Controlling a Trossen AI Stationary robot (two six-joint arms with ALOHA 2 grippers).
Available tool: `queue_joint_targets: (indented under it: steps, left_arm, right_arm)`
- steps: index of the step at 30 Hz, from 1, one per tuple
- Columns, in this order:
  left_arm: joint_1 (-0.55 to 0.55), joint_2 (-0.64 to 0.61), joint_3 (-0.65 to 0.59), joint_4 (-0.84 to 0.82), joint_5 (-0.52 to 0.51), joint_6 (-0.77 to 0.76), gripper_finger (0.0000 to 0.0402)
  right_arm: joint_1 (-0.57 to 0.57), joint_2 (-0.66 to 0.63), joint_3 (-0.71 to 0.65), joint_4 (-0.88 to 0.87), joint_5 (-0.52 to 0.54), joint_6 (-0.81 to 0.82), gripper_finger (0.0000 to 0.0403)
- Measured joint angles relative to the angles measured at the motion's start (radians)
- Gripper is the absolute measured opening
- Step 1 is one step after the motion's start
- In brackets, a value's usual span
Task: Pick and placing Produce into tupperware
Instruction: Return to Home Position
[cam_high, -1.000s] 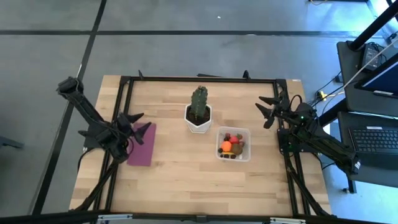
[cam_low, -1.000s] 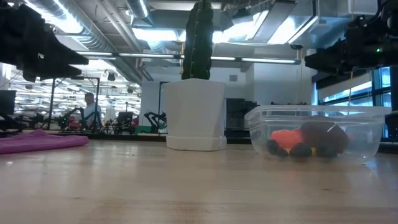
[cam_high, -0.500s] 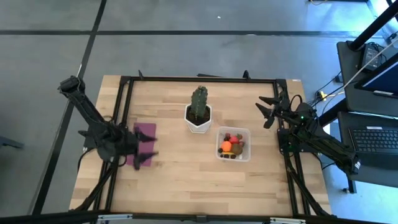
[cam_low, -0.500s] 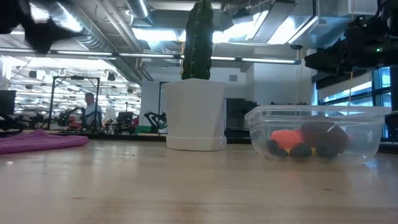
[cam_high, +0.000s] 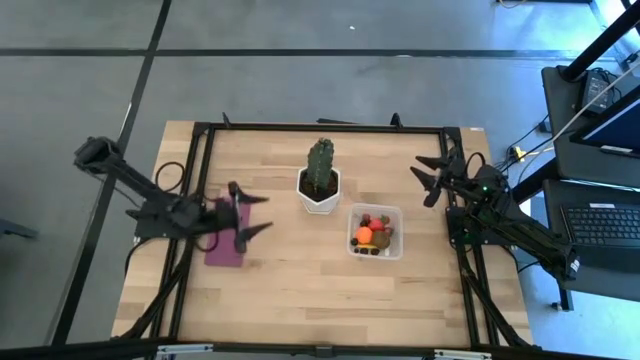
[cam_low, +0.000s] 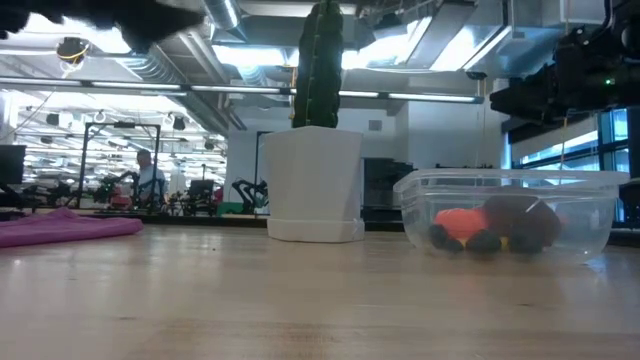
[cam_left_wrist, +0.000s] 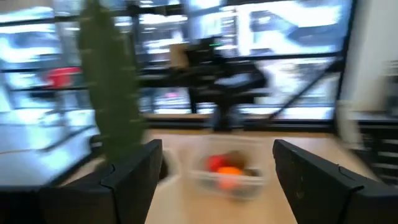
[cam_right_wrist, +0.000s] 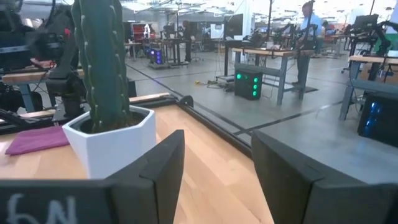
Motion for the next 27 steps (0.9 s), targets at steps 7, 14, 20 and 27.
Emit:
queue_joint_targets:
  steps: [7,14,20,27]
  left_arm:
    - [0.247,0.0,0.0,-0.052,0.035,0.016,0.0298]
    - [0.457,-0.01,0.0,-0.09,0.06,0.021,0.0298]
    - [0.597,-0.065,-0.02,-0.125,0.097,0.038,0.0298]
    - [0.8,-0.145,-0.113,-0.122,0.297,-0.021,0.0298]
  right_arm:
    - [0.0,0.0,0.0,-0.048,-0.001,-0.003,0.0188]
    - [0.0,0.0,0.0,-0.051,-0.001,-0.005,0.0188]
    - [0.0,0.0,0.0,-0.054,-0.001,-0.004,0.0188]
    - [0.0,0.0,0.0,-0.054,-0.001,-0.003,0.0188]
